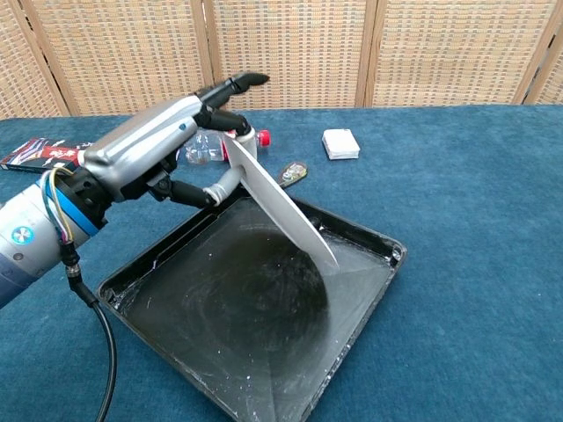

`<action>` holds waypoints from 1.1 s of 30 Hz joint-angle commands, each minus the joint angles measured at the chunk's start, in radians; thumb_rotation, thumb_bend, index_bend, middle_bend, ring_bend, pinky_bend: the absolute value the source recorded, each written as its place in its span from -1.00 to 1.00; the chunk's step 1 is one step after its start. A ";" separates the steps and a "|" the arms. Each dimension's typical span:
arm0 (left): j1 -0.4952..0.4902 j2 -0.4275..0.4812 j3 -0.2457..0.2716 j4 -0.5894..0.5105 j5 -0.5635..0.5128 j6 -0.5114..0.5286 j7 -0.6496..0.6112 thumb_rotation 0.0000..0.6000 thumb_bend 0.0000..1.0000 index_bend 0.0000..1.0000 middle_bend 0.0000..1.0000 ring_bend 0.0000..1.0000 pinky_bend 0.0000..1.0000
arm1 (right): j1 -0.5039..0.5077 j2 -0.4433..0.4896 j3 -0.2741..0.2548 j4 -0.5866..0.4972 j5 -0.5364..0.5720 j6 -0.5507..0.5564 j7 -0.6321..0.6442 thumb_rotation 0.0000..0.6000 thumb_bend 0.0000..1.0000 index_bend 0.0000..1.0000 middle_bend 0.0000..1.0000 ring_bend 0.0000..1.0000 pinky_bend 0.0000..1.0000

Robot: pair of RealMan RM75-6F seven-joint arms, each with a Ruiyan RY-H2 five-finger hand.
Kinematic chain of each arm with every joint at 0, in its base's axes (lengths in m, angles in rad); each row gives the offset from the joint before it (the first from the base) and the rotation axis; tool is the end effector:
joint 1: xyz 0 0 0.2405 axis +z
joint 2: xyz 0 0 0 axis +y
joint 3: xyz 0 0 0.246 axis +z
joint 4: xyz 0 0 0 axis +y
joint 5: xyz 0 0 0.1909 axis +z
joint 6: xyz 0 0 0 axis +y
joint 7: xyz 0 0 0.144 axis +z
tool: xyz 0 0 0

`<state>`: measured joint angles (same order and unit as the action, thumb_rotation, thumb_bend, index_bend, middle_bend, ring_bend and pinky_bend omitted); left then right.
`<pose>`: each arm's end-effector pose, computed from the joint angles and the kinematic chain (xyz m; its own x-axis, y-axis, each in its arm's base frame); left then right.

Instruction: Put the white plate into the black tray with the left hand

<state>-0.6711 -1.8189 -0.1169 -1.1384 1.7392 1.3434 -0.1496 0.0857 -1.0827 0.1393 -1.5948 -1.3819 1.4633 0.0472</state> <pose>-0.1032 0.2891 -0.0268 0.1340 0.0669 0.9887 0.7166 -0.6957 -0.0501 -0.3080 -0.1951 0.2024 0.3818 0.0751 0.9212 -0.9219 0.1024 0.3738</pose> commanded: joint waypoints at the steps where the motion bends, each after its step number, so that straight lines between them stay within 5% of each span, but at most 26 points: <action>1: -0.016 0.027 0.019 -0.017 -0.013 -0.048 0.002 1.00 -0.15 0.40 -1.00 -1.00 -1.00 | -0.001 0.001 0.000 -0.003 -0.001 0.002 -0.001 1.00 -1.00 -1.00 -1.00 -1.00 -1.00; 5: -0.023 0.129 0.046 -0.113 -0.060 -0.162 0.063 1.00 -0.89 -0.09 -1.00 -1.00 -1.00 | -0.003 0.005 0.000 -0.007 -0.002 0.004 0.003 1.00 -1.00 -1.00 -1.00 -1.00 -1.00; 9: -0.026 0.238 0.060 -0.254 -0.117 -0.260 0.134 1.00 -1.00 -0.89 -1.00 -1.00 -1.00 | -0.005 0.007 -0.001 -0.008 -0.004 0.007 0.006 1.00 -1.00 -1.00 -1.00 -1.00 -1.00; 10: -0.029 0.280 0.068 -0.304 -0.136 -0.295 0.154 1.00 -1.00 -0.96 -1.00 -1.00 -1.00 | -0.006 0.008 -0.001 -0.009 -0.005 0.008 0.007 1.00 -1.00 -1.00 -1.00 -1.00 -1.00; 16: -0.053 0.432 0.108 -0.472 -0.237 -0.464 0.290 1.00 -1.00 -1.00 -1.00 -1.00 -1.00 | -0.006 0.009 -0.005 -0.016 -0.015 0.010 0.004 1.00 -1.00 -1.00 -1.00 -1.00 -1.00; 23: -0.048 0.508 0.117 -0.562 -0.313 -0.500 0.349 1.00 -1.00 -1.00 -1.00 -1.00 -1.00 | -0.007 0.009 -0.008 -0.022 -0.022 0.012 -0.002 1.00 -1.00 -1.00 -1.00 -1.00 -1.00; 33: 0.074 0.643 0.101 -0.617 -0.365 -0.287 0.385 1.00 -1.00 -1.00 -1.00 -1.00 -1.00 | -0.010 0.016 -0.012 -0.030 -0.037 0.020 0.011 1.00 -1.00 -1.00 -1.00 -1.00 -1.00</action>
<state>-0.6488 -1.2190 -0.0088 -1.7402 1.4041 0.9830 0.2213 0.0758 -1.0675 0.1274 -1.6245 -1.4182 1.4828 0.0572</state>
